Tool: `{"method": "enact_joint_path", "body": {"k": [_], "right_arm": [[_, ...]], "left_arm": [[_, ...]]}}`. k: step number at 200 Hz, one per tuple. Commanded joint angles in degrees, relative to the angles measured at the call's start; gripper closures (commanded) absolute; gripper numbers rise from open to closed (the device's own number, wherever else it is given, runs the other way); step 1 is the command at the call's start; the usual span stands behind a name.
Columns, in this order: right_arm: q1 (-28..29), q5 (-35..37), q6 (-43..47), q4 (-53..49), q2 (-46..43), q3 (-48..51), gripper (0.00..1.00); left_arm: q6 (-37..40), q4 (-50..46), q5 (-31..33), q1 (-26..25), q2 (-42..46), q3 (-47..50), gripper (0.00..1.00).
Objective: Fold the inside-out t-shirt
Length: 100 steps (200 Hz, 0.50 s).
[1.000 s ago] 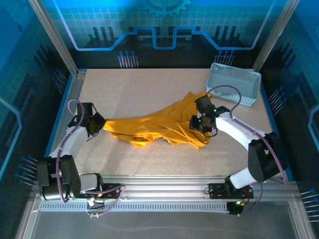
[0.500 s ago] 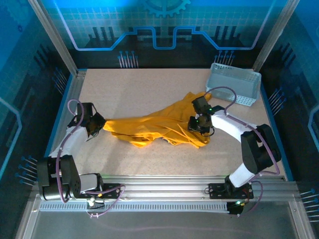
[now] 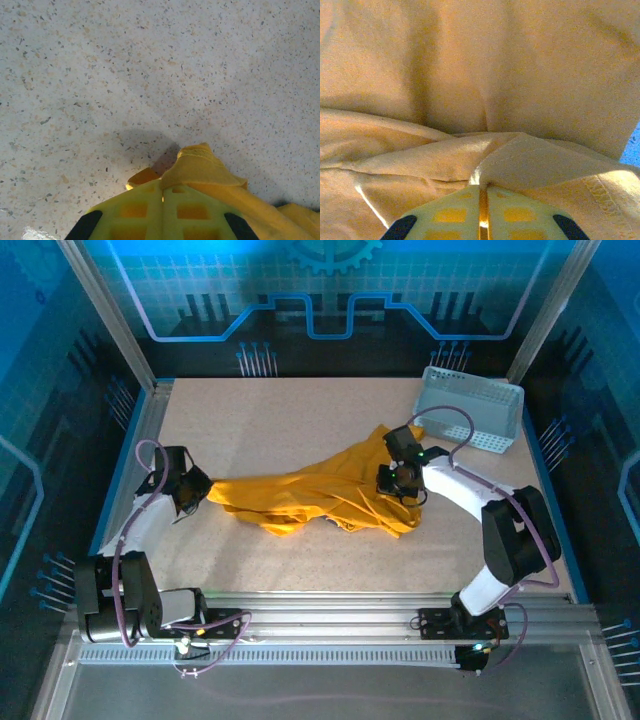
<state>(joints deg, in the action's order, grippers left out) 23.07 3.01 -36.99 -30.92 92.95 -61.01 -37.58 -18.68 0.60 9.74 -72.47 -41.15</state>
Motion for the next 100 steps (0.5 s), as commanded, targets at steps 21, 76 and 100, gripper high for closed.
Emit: {"method": "enact_joint_path", "body": {"k": [21,76,100], "right_arm": [[-1.7,0.7,1.1,-0.5,1.8,-2.9,0.99],[-8.8,-1.4,6.0,-5.6,0.7,-9.6,1.0],[-10.1,-2.7,8.3,-7.6,6.1,-14.8,1.0]], "left_arm": [[-0.4,0.5,-0.3,0.7,-0.1,-0.5,1.0],[-0.3,0.4,0.1,0.8,-0.5,-0.9,1.0],[-0.6,0.8,-0.5,0.8,-1.1,-1.0,1.0]]}}
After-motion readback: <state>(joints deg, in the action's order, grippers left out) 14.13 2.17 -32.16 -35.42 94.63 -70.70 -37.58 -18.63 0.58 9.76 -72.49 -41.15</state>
